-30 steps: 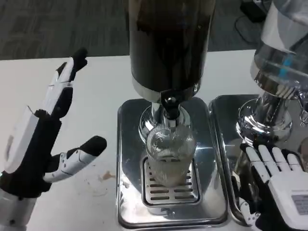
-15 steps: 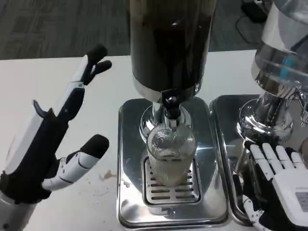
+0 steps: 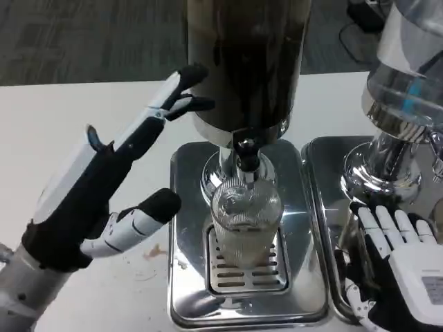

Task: Grasp the cup under the faucet to collect the drink, then remove the cup.

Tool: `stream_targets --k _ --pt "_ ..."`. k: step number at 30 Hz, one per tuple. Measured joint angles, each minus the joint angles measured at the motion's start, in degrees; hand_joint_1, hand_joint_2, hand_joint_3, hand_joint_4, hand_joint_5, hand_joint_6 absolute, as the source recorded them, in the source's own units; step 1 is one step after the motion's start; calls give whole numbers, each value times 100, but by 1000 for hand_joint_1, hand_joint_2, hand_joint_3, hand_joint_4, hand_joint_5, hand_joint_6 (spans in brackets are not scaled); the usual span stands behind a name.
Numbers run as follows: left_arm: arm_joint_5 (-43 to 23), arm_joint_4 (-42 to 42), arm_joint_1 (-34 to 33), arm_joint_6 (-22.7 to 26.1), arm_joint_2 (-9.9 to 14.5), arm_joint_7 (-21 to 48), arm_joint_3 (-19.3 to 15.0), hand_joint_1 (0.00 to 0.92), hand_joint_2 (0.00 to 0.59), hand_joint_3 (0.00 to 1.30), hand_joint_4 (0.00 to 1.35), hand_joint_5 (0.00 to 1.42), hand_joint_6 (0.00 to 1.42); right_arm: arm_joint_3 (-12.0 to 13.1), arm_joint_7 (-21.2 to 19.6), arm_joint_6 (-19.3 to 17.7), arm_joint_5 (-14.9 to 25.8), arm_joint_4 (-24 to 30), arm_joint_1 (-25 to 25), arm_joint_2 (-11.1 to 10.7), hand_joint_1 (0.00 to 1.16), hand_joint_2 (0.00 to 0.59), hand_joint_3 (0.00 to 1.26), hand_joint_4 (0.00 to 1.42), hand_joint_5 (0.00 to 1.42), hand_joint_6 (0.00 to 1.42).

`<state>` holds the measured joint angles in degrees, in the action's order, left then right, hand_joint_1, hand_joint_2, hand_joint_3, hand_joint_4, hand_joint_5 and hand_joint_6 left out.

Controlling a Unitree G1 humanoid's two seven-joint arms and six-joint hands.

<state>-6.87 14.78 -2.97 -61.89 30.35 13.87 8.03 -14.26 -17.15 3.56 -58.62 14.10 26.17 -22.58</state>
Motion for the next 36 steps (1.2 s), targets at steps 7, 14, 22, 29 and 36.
stream_targets --k 7,14,22,29,36 --pt "-569 -6 -231 418 -130 944 200 0 186 15 0 131 76 -7 0 23 -7 -15 5 119 373 558 25 0 0 0" --pt "-840 -8 -341 687 -271 1560 195 0 187 28 0 144 64 -20 -2 66 -16 -21 5 224 372 558 29 0 0 0" --pt "-1058 -21 -407 884 -427 2048 92 0 188 95 0 215 130 -61 -4 76 -21 -30 4 273 370 558 33 0 0 0" --pt "-1116 -169 -406 1080 -426 2345 -30 0 206 196 70 283 199 -70 -5 76 -14 -76 -17 297 369 558 38 0 0 0" --pt "-778 -202 -461 1135 -266 2478 -59 0 212 134 1 178 124 -69 -55 76 2 -201 -83 388 368 558 43 0 0 0"
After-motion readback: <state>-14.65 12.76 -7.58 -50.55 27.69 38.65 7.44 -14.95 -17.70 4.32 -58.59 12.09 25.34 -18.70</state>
